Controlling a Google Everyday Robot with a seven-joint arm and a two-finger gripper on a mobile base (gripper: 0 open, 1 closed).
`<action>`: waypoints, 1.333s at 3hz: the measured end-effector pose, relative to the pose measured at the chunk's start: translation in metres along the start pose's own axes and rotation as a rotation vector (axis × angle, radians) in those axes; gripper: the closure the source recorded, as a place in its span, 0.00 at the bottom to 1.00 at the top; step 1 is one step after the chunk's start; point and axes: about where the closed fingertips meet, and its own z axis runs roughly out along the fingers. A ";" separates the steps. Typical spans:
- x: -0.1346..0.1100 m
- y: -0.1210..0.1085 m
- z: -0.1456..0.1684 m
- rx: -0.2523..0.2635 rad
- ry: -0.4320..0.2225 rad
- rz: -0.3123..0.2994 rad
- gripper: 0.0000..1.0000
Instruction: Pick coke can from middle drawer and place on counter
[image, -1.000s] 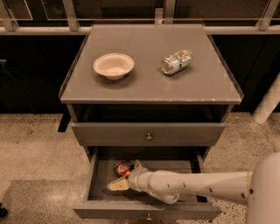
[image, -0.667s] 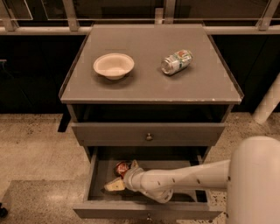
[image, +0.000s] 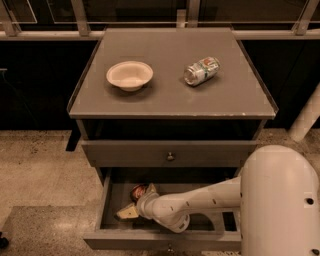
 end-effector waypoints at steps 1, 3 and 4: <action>0.000 0.000 0.000 0.000 0.000 0.000 0.19; 0.000 0.000 0.000 0.000 0.000 0.000 0.65; 0.000 0.000 0.000 0.000 0.000 0.000 0.89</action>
Offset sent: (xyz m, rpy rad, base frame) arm 0.0000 0.0000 0.0000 0.0000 0.0000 0.0000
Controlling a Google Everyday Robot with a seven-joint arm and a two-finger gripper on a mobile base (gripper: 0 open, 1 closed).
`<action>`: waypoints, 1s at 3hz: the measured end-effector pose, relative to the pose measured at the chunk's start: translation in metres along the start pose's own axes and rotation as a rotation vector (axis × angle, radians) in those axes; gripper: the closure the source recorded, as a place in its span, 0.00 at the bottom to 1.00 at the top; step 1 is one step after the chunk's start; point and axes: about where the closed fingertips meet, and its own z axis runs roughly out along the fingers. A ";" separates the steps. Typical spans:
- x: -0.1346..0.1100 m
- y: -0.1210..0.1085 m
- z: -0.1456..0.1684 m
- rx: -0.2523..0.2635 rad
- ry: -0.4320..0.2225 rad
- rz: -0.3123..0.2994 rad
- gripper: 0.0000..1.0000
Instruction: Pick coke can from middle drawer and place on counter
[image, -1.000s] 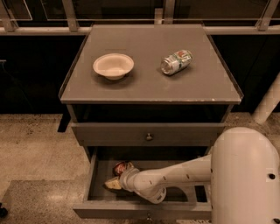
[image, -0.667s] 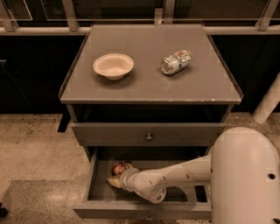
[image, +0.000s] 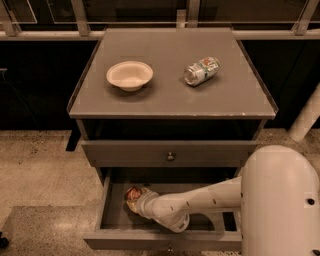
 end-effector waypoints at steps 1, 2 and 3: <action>0.000 0.000 0.000 0.000 0.000 0.000 1.00; -0.001 -0.002 -0.007 -0.034 -0.012 -0.009 1.00; -0.018 -0.021 -0.052 -0.094 -0.083 -0.076 1.00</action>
Offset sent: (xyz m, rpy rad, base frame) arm -0.0195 -0.0481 0.0529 0.1857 0.0147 0.2878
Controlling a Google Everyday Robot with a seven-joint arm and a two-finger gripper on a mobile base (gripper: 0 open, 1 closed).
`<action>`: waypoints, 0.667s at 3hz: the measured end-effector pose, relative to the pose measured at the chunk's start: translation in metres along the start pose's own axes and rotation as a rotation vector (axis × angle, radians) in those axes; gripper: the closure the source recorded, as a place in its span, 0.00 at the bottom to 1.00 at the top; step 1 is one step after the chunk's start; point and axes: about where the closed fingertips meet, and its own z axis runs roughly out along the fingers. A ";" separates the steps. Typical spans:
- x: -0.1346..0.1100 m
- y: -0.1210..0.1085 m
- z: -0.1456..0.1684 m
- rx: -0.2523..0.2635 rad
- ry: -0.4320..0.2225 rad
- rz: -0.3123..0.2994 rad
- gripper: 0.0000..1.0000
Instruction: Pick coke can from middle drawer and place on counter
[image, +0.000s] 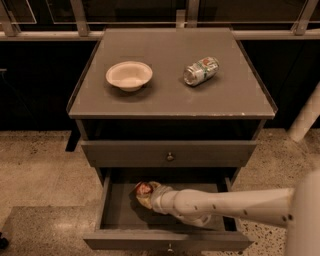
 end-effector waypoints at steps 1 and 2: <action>-0.014 -0.033 -0.053 0.016 -0.070 -0.050 1.00; -0.006 -0.069 -0.110 0.065 -0.088 -0.050 1.00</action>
Offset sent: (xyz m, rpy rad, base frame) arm -0.0026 -0.1765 0.1088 -0.0036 -0.1796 -0.0559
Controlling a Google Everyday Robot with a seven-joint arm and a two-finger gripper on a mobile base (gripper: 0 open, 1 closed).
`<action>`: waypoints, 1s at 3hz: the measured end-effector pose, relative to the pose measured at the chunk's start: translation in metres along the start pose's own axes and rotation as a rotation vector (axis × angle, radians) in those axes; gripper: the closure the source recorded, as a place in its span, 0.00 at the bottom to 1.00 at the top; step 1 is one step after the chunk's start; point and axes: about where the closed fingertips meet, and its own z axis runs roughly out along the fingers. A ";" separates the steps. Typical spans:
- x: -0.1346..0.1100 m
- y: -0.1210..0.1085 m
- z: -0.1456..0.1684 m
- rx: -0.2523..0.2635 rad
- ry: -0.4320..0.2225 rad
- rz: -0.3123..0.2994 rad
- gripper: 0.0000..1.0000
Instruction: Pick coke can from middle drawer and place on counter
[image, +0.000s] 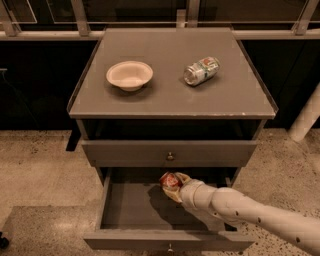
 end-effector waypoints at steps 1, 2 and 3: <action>0.000 0.000 0.000 0.000 0.000 0.000 1.00; -0.013 0.006 -0.027 0.060 -0.027 0.016 1.00; -0.028 0.017 -0.073 0.164 -0.044 0.036 1.00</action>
Offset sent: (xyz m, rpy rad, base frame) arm -0.0506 -0.0261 0.0741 0.0278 -0.1005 -0.1788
